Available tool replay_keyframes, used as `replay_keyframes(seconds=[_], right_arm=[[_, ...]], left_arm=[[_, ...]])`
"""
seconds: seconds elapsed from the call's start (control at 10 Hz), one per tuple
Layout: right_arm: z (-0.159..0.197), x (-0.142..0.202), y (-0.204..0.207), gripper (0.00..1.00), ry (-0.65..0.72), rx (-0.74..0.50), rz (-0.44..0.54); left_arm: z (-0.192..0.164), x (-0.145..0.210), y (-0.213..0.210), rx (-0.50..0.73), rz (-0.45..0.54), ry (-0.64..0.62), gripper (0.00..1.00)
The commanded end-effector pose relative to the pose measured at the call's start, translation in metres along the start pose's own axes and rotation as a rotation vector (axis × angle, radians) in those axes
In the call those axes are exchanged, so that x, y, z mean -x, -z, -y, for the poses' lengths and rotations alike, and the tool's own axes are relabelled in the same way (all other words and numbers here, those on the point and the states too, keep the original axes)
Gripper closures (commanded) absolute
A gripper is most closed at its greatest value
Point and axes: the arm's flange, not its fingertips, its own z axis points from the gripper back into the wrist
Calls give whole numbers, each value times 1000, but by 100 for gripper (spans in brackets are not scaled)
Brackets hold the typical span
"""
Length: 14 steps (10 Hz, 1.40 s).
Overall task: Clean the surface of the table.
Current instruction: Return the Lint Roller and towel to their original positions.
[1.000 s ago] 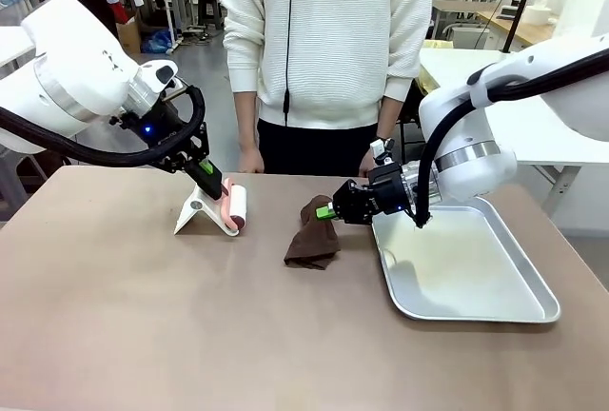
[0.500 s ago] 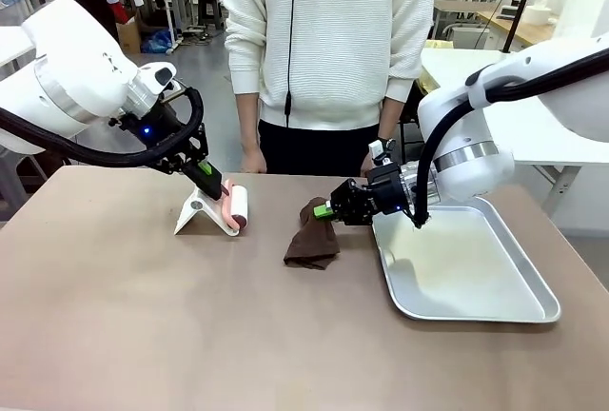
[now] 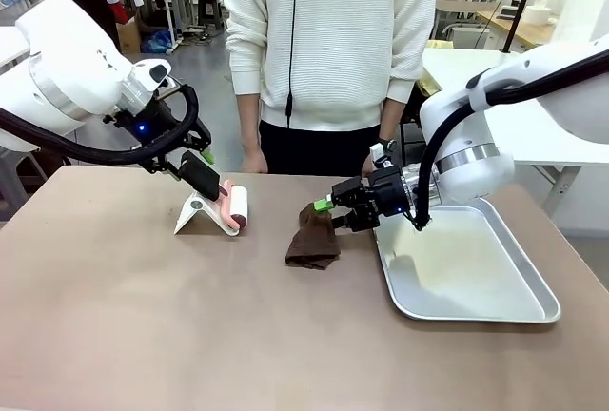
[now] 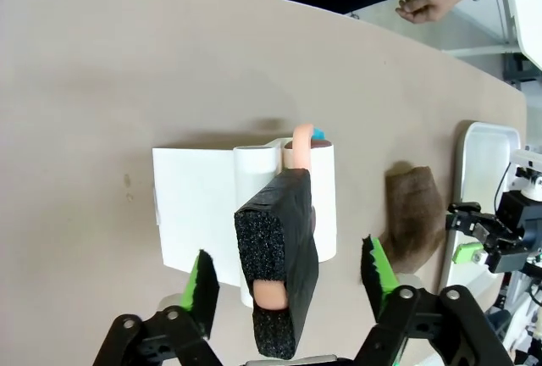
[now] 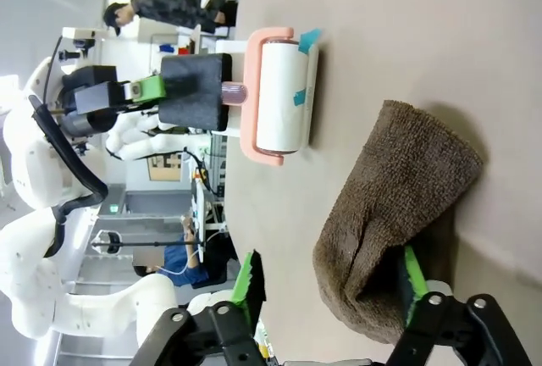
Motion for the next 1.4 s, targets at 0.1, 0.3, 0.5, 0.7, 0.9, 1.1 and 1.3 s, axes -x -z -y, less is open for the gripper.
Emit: replay_keyframes(seconds=[0.1, 0.3, 0.5, 0.7, 0.9, 1.1, 1.3], right_arm=[[-2, -9, -1, 0, 9, 2, -29], [-3, -8, -1, 0, -12, -7, -35], [-5, -4, -8, 0, -30, -42, -46], [-14, 8, -44, 0, -48, -65, -4], [-24, 34, -103, 0, -92, -144, 67], [-32, 65, -147, 0, -138, -262, 95], [-28, 95, -183, 0, -127, -316, 143]], left_arm=[[-1, 1, -8, 5, 0, -9, 0], [-3, 7, -16, 37, -10, 3, 0], [-8, 21, -35, 81, 18, 3, 0], [-22, 45, -67, 194, 16, 27, 0], [-51, 85, -111, 321, 61, 82, 0], [-83, 126, -146, 495, 98, 131, 0], [-122, 145, -154, 585, 122, 102, 0]])
